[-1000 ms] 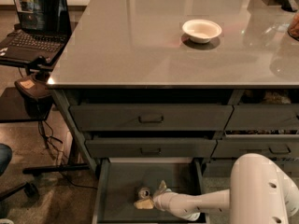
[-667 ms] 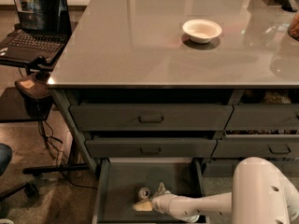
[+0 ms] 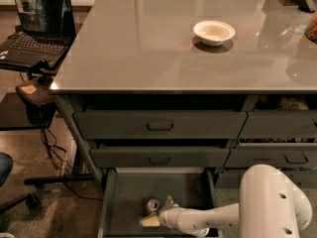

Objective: Pick 7up can from bottom drawer and place on counter

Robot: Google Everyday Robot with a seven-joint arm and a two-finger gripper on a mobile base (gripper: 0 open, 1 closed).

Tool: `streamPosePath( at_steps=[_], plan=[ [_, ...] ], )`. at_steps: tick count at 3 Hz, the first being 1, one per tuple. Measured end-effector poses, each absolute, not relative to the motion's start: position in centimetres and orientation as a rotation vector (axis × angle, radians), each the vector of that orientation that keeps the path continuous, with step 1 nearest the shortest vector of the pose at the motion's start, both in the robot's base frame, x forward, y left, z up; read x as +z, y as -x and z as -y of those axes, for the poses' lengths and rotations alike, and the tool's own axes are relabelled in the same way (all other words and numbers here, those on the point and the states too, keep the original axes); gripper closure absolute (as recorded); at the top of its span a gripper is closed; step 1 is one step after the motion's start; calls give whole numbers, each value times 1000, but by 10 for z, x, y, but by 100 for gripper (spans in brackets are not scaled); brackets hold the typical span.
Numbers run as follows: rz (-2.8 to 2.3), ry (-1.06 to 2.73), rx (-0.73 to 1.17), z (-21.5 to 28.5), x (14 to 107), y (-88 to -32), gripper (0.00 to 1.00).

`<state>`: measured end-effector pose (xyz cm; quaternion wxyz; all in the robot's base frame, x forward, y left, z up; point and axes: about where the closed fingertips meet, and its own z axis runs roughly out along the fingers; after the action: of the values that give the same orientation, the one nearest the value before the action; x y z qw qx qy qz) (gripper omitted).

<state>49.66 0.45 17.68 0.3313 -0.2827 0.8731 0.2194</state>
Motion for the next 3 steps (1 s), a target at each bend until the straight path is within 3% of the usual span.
streamPosePath(
  at_steps=[1,3],
  plan=[
    [-2282,739,573,-4,177,-497,19],
    [-2282,739,573,-4,177,-497,65]
  ],
)
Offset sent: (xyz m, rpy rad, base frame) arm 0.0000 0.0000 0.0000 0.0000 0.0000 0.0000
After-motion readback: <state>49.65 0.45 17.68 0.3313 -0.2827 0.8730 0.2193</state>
